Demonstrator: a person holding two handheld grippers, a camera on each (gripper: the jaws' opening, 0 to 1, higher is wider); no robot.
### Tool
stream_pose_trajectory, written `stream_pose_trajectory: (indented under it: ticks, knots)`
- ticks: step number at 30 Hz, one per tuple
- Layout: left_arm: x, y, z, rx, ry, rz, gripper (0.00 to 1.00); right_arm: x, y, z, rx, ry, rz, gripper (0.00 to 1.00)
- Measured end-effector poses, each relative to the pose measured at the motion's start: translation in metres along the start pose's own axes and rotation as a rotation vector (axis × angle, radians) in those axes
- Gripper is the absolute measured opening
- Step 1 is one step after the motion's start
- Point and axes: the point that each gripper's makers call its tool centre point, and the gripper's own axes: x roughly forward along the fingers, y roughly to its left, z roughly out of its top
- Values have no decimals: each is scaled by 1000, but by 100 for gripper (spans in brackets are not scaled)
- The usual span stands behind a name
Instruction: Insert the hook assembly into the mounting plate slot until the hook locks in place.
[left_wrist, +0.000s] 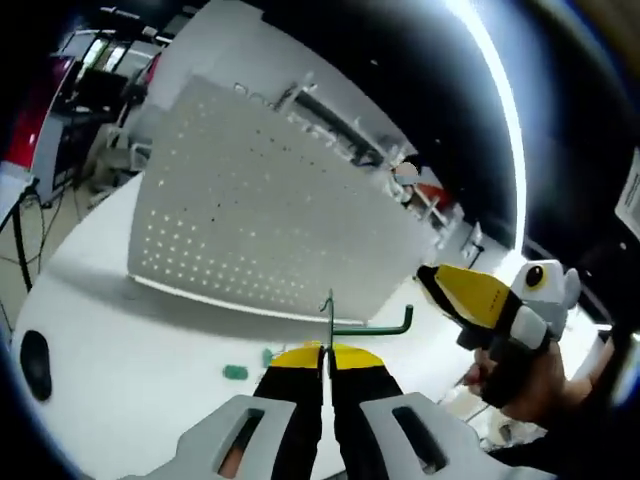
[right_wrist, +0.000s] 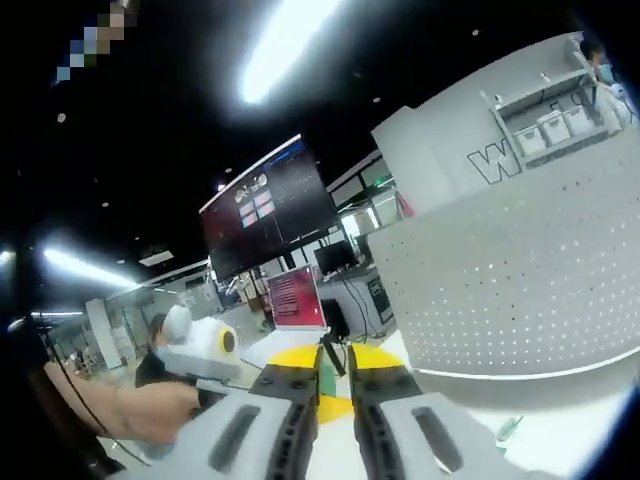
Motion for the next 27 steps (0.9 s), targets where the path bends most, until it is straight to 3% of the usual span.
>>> stream_pose_trajectory:
  ticks: [7, 17, 27]
  knots:
    - [-3, 0, -1, 150, 5, 46, 1, 3, 11, -22, 39, 75, 38, 10]
    - [-1, -11, 4, 314, 5, 70, 1, 9, 25, -32, 22, 97, 68, 10]
    - [0, -15, 7, 364, -21, 64, 1, 11, 25, -31, 22, 89, 64, 8]
